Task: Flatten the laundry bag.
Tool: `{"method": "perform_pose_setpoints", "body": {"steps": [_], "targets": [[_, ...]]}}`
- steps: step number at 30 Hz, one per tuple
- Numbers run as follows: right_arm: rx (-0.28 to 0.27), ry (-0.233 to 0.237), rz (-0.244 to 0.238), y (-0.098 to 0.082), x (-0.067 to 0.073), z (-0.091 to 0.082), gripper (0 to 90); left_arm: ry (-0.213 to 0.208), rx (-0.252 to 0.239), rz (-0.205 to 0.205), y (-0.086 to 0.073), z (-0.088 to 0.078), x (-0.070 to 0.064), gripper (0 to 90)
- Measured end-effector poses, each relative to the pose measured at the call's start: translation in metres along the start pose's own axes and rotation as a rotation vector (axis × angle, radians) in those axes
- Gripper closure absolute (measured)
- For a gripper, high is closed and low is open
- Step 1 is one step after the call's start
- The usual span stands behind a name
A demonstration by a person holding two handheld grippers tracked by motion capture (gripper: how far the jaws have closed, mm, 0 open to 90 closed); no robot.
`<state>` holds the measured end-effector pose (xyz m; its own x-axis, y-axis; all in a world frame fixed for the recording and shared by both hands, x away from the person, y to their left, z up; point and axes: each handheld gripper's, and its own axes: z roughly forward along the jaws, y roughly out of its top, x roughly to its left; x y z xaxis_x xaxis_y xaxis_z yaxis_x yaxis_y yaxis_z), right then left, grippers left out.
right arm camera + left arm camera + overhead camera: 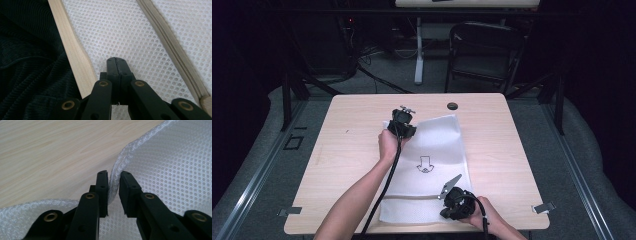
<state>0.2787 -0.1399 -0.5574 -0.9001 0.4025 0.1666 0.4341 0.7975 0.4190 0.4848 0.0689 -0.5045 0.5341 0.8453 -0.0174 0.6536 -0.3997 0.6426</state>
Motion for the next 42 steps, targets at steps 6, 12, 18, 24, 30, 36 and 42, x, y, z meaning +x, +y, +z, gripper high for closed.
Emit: {"method": "perform_pose_setpoints", "body": {"steps": [6,12,18,24,30,36,42], "targets": [[-0.005,-0.004,0.010,0.000,0.000,0.000,90.0,-0.011,-0.017,0.003,0.001,0.001,0.004,70.1],[-0.015,-0.001,0.028,0.003,0.001,0.003,90.0,-0.012,-0.004,-0.003,0.004,0.006,0.007,65.2],[-0.017,0.002,0.028,0.004,0.000,0.003,90.0,-0.008,-0.031,-0.012,0.007,0.001,0.010,38.0],[-0.010,-0.004,0.034,0.004,0.001,0.002,90.0,-0.032,-0.040,-0.013,0.006,-0.007,0.012,30.2],[-0.022,-0.001,0.038,0.004,0.000,0.001,88.4,-0.075,-0.057,0.028,-0.001,-0.016,0.002,25.7],[-0.097,-0.003,0.073,0.003,-0.006,-0.016,63.2,-0.111,-0.072,0.061,-0.010,-0.025,-0.006,18.9],[-0.144,-0.043,0.124,-0.009,-0.020,-0.034,32.4,-0.150,-0.079,0.086,-0.024,-0.034,-0.012,15.0]]}}
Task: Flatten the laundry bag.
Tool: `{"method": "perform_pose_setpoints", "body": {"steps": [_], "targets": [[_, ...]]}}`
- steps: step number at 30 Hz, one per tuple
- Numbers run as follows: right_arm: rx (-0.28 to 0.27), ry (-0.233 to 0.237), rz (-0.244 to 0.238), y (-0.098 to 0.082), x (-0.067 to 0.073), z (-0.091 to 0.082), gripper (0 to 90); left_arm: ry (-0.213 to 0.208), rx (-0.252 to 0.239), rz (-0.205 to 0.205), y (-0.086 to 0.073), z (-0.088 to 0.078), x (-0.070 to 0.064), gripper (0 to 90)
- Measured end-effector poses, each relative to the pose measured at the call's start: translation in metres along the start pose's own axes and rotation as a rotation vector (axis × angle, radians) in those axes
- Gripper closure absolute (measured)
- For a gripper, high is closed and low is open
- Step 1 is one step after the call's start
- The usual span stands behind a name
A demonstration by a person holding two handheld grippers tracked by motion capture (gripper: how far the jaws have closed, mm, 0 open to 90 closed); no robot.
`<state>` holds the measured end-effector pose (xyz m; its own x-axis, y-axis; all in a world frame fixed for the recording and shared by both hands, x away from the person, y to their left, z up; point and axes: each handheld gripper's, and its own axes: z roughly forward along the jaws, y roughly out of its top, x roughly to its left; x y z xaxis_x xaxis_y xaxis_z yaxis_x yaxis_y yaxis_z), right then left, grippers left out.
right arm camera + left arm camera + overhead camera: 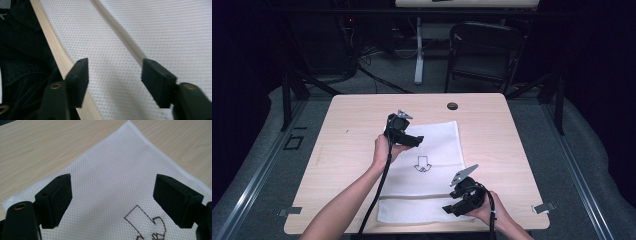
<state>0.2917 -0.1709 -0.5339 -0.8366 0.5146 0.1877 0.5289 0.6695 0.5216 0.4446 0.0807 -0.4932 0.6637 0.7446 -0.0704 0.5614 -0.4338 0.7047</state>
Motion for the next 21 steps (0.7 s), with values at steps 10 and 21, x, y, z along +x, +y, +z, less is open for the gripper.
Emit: {"method": "perform_pose_setpoints", "body": {"steps": [10,21], "targets": [[-0.039,-0.051,0.070,-0.007,-0.022,-0.024,17.0,-0.038,-0.004,0.028,-0.027,-0.010,-0.012,14.7],[-0.045,-0.122,0.129,-0.016,-0.031,-0.035,22.9,-0.095,0.001,0.074,-0.044,-0.021,-0.025,14.6]]}}
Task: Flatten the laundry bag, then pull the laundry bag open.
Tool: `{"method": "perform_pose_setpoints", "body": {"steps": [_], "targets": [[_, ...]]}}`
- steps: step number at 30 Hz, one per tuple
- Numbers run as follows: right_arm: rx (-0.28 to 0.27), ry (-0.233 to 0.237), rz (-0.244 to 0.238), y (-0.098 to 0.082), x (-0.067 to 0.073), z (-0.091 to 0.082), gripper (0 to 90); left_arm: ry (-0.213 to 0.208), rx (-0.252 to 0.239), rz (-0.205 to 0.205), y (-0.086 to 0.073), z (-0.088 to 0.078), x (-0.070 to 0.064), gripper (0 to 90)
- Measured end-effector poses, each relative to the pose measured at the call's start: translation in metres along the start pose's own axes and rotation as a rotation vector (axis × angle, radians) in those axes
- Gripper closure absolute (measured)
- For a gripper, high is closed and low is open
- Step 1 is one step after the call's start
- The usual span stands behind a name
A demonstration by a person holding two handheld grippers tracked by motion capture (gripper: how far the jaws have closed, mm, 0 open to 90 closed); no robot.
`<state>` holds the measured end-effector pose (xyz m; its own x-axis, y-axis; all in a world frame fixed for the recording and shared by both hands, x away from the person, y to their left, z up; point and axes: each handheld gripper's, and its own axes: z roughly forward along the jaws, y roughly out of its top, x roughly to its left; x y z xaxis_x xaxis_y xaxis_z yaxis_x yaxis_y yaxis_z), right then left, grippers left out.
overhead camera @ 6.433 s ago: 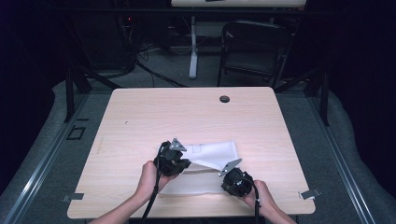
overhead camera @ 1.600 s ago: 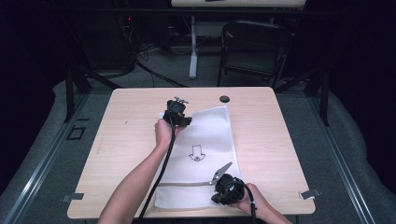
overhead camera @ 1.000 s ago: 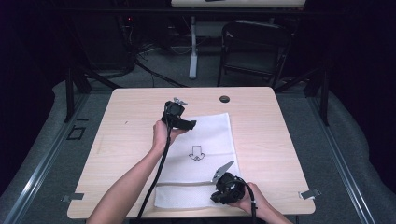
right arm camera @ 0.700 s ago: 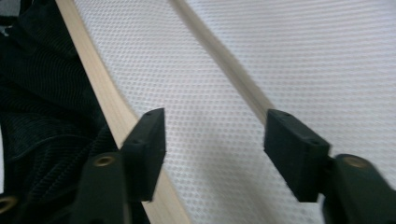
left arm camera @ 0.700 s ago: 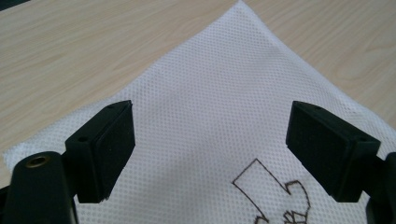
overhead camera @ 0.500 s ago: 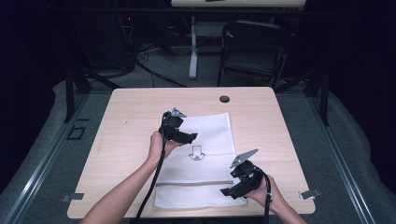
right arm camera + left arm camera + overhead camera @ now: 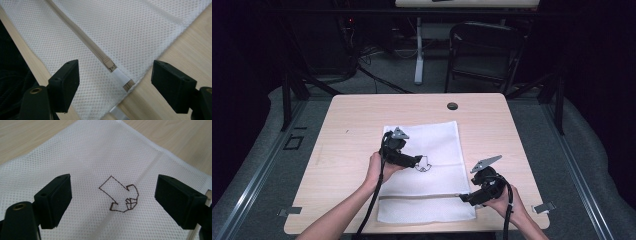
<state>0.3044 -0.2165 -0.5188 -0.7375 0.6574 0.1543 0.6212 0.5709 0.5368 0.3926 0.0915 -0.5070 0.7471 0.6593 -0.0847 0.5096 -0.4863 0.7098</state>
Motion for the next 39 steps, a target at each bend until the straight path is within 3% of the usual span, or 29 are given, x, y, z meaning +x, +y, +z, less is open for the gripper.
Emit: {"method": "perform_pose_setpoints", "body": {"steps": [7,9,15,25,33,39], "targets": [[-0.004,-0.028,0.022,-0.003,-0.004,-0.002,27.7,-0.015,0.004,0.017,-0.007,0.000,-0.010,14.9],[-0.010,-0.029,0.030,-0.004,-0.005,-0.003,30.6,-0.025,0.011,0.038,-0.010,0.001,-0.015,15.2],[-0.007,-0.043,0.026,-0.005,-0.006,-0.003,49.6,-0.076,0.000,0.061,-0.011,0.002,-0.027,15.6],[0.015,-0.043,0.012,-0.006,-0.004,0.005,80.9,-0.146,0.009,0.135,-0.009,0.010,-0.051,15.0],[0.043,-0.034,0.006,-0.007,-0.004,0.013,89.8,-0.175,0.022,0.168,-0.009,0.019,-0.063,16.0],[0.073,-0.032,-0.003,-0.007,-0.006,0.020,90.0,-0.198,0.036,0.196,-0.009,0.026,-0.072,17.3]]}}
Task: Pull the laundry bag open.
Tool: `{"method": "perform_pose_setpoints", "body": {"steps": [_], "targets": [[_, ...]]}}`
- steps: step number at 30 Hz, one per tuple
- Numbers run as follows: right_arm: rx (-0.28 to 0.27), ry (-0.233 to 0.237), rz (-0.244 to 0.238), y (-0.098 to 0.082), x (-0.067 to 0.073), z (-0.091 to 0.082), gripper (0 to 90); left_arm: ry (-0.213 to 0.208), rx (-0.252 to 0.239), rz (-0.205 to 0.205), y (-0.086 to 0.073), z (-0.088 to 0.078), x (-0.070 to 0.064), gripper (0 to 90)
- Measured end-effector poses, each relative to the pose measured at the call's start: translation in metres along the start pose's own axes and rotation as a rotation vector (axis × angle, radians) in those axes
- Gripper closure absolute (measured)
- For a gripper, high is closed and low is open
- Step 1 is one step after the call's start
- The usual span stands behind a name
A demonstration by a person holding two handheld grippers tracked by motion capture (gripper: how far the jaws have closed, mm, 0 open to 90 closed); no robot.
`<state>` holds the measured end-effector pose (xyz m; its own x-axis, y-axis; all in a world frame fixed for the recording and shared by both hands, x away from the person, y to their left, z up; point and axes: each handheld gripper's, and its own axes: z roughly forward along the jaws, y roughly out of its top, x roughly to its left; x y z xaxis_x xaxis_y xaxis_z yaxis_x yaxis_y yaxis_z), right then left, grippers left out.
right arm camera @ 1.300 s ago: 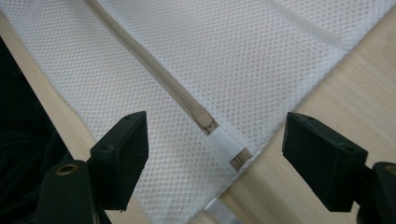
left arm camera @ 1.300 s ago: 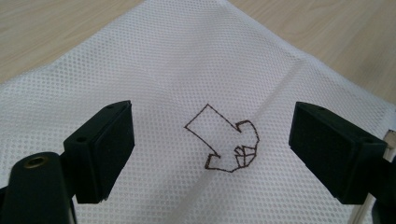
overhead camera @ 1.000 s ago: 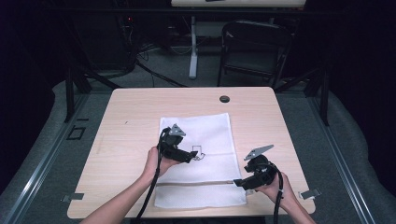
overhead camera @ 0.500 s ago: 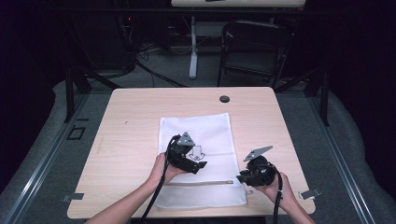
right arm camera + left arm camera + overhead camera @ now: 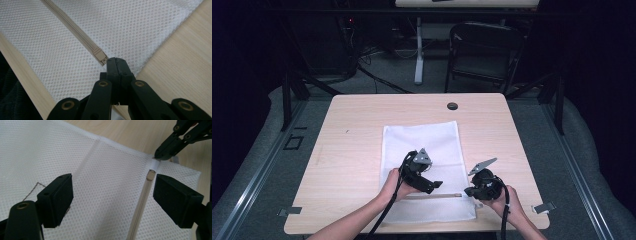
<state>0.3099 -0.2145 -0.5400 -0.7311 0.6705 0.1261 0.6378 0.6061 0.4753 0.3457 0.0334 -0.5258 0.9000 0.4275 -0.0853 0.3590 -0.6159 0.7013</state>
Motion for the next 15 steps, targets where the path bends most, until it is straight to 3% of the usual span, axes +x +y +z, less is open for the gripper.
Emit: {"method": "perform_pose_setpoints", "body": {"steps": [5,7,8,9,15], "targets": [[0.020,-0.002,-0.006,0.000,-0.001,0.006,90.0,-0.011,0.011,0.018,0.001,0.008,-0.006,18.3],[0.024,-0.001,-0.002,0.000,0.000,0.008,90.0,-0.030,0.012,0.025,0.001,0.011,-0.008,19.2],[0.006,0.002,0.024,-0.001,0.001,0.010,90.0,-0.037,0.015,0.023,0.001,0.013,-0.008,19.6],[0.034,0.007,-0.002,0.000,-0.001,0.009,90.0,-0.038,0.019,0.027,0.001,0.015,-0.009,20.2],[0.037,0.011,0.024,-0.002,-0.002,0.014,90.0,-0.076,0.040,0.050,0.002,0.027,-0.014,25.5]]}}
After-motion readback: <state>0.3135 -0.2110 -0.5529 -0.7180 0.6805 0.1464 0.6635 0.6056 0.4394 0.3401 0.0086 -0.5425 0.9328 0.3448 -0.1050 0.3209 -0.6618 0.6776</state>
